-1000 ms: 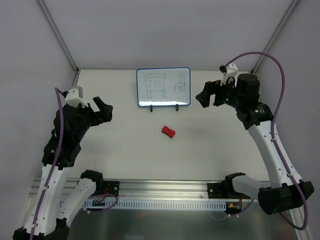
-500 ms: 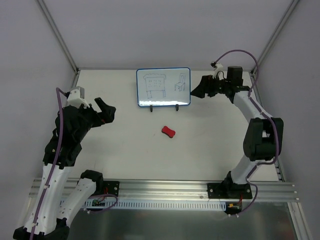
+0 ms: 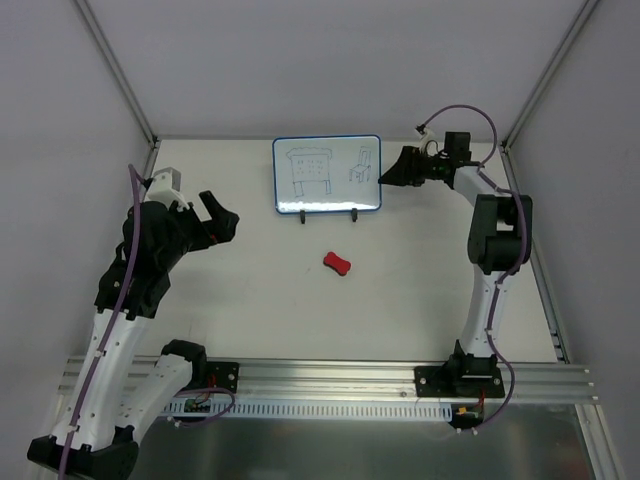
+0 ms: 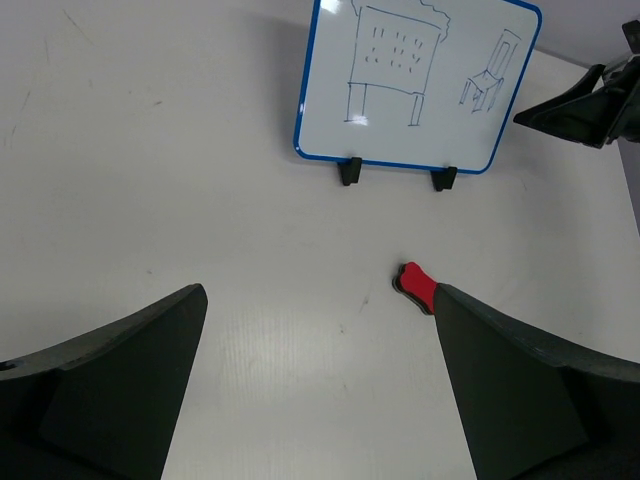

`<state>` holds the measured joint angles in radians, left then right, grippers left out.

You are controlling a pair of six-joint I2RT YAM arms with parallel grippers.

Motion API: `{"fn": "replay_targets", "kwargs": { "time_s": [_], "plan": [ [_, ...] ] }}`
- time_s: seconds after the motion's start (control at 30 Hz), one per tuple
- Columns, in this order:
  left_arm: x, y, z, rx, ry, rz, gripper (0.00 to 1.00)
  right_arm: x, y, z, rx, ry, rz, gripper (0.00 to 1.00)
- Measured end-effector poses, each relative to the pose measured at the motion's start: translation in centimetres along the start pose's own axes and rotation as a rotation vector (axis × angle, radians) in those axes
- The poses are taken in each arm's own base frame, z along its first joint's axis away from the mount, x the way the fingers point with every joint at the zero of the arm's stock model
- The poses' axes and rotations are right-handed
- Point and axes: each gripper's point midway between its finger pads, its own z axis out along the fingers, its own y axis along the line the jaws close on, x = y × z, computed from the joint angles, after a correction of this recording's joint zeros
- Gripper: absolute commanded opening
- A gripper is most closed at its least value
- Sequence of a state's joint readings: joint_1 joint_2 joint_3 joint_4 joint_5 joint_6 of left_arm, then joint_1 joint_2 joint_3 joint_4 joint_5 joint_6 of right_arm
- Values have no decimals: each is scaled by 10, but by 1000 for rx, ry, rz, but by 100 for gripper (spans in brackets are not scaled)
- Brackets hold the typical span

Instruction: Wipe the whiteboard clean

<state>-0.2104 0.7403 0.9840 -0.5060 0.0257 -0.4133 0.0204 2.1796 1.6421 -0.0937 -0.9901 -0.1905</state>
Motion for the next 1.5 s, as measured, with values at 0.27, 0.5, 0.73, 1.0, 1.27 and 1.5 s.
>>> {"fn": "replay_targets", "kwargs": {
  "time_s": [0.27, 0.5, 0.73, 1.0, 1.27, 1.5],
  "plan": [
    [7, 3, 12, -20, 44, -11, 99, -7, -12, 18, -52, 3, 96, 85],
    [7, 1, 14, -15, 54, -17, 99, 3, 0, 32, -107, 36, 144, 84],
    [8, 0, 14, -6, 56, -17, 99, 30, 11, 44, -154, 85, 179, 75],
    [6, -2, 11, 3, 48, -16, 99, 36, 4, 38, -171, 67, 210, 52],
    [7, -3, 11, 7, 50, -18, 99, 35, 1, 33, -194, 43, 220, 18],
    [9, -5, 12, 19, 63, -21, 99, 41, 14, 32, -273, 49, 197, 0]
  ]
}}
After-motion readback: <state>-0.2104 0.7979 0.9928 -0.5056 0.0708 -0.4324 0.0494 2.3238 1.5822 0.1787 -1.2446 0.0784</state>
